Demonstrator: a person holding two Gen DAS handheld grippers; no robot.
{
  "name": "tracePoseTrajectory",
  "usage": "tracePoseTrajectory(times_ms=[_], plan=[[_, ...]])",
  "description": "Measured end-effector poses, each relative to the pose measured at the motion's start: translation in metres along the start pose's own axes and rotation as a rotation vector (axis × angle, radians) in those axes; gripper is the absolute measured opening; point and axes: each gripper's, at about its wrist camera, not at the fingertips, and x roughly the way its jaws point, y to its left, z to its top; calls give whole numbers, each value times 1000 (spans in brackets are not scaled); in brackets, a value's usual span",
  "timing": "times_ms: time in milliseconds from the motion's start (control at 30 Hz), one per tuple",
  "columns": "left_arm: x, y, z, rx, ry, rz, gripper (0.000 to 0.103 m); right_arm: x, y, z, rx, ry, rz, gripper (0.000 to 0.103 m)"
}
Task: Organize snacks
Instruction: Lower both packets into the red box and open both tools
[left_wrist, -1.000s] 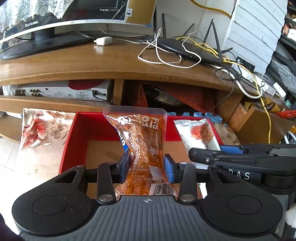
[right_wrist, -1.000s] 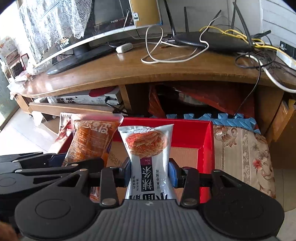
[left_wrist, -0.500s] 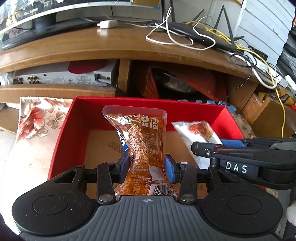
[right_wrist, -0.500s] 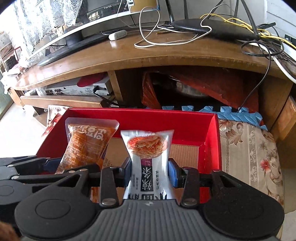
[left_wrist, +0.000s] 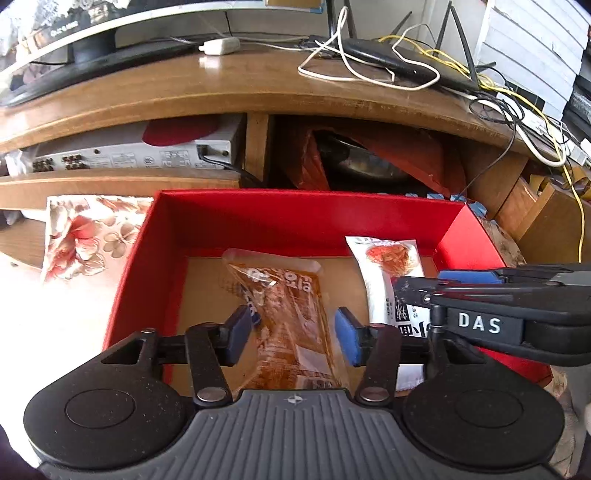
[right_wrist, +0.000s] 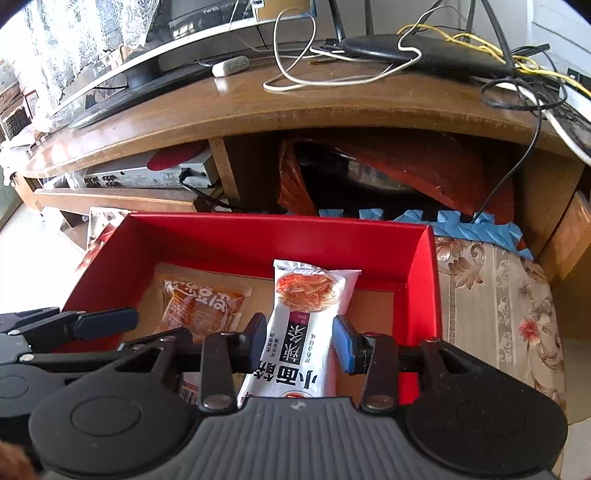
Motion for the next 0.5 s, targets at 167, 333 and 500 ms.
tracePoseTrajectory(times_ms=[167, 333, 500], plan=[[-12, -2, 0, 22, -31, 31, 68, -14, 4, 0, 1, -18, -12, 40], [-28, -5, -1, 34, -61, 51, 76, -31, 4, -2, 12, -37, -12, 40], [-47, -12, -7, 71, -98, 91, 83, -50, 7, -10, 14, -50, -18, 40]])
